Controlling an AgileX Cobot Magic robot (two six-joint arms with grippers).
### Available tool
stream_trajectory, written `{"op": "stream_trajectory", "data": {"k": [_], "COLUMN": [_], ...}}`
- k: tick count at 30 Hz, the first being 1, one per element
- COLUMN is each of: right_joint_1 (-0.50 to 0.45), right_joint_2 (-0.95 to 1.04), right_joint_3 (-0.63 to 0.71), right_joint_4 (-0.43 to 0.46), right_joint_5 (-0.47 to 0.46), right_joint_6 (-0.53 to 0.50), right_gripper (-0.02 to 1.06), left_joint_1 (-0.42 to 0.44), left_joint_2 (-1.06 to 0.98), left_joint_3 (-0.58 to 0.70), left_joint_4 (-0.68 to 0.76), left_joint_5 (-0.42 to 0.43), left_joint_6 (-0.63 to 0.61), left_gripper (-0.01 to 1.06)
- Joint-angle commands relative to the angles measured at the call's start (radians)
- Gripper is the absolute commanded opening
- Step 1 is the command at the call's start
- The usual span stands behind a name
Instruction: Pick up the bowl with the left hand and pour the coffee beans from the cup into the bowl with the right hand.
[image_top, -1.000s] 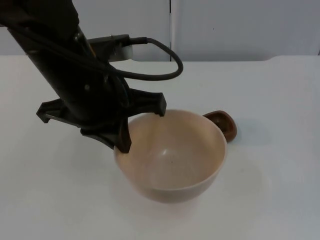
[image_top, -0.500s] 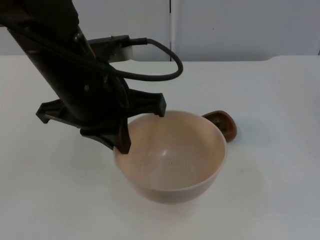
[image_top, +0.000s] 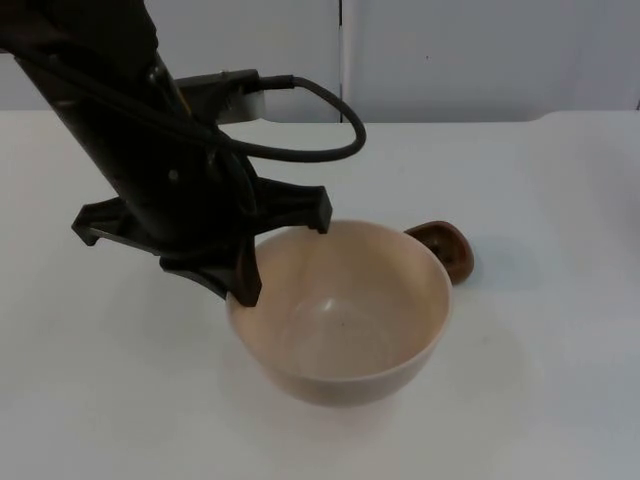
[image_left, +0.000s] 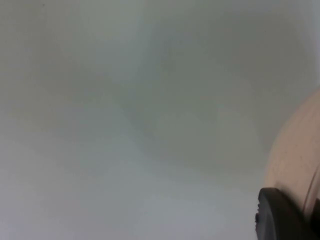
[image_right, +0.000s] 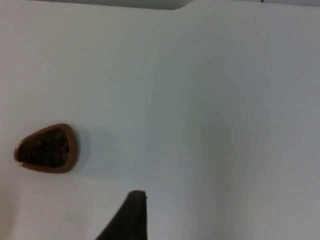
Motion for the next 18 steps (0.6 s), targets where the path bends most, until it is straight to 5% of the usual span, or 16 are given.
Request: {"op": "stream_trajectory", "data": {"k": [1,18], "right_joint_1": [0.016,0.326], "right_joint_2": [0.046,0.417], "right_joint_3": [-0.041,-0.231], "right_joint_4": [0.017,-0.102], "right_joint_5": [0.046,0.089], "right_joint_6": [-0.013,0.067], "right_gripper": [1.05,1.05], "left_joint_1": [-0.005,-0.005], "left_joint_2": [-0.014,-0.014], "left_joint_3": [-0.003,-0.003], "left_joint_4": [0.005,0.005], "left_joint_5": [-0.007,-0.018], "left_joint_6": [-0.007,-0.007], "left_gripper": [0.0,0.0]}}
